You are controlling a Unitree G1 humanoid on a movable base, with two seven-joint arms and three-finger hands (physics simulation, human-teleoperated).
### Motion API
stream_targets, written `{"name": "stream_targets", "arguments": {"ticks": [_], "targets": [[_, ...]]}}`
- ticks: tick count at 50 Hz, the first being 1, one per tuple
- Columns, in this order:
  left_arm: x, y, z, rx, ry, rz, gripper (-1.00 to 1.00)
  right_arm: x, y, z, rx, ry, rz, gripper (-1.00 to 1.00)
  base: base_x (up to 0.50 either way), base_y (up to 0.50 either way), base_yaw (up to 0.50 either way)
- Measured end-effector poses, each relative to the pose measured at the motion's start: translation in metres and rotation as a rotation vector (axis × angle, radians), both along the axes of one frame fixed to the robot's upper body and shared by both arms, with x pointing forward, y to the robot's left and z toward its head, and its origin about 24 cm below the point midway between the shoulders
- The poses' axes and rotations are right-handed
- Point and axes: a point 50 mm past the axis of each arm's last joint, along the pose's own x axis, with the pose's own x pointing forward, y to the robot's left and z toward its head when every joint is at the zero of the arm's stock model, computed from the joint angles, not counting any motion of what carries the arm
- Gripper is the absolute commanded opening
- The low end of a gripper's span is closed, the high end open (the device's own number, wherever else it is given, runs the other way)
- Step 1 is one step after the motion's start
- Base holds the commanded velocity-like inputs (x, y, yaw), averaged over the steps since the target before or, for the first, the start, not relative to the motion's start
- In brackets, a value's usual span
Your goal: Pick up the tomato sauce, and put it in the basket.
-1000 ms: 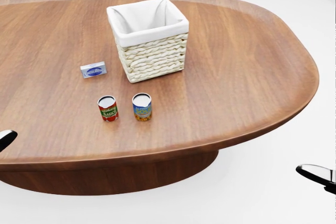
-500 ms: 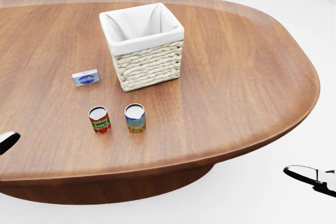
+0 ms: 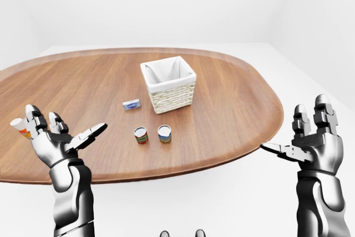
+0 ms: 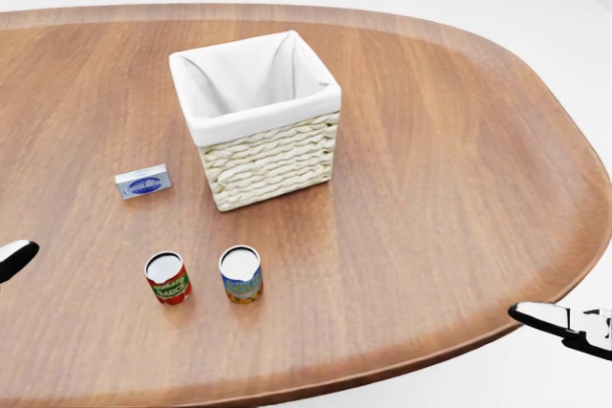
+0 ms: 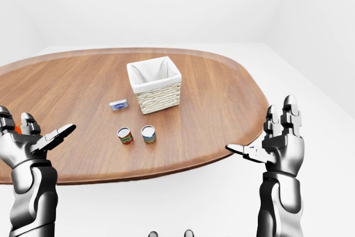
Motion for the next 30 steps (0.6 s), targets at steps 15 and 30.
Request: {"name": "stream_targets", "arguments": {"ticks": [15, 30], "targets": [[0.0003, -0.0003, 0.0007, 0.000, 0.000, -0.002, 1.00, 0.0009, 0.0007, 0.0004, -0.003, 0.000, 0.005, 1.00, 0.36, 0.00, 0.00], [0.0011, -0.0007, 0.0003, 0.000, 0.002, -0.004, 1.00, 0.0015, 0.0014, 0.0006, -0.005, 0.001, 0.007, 1.00, 0.36, 0.00, 0.00]]}}
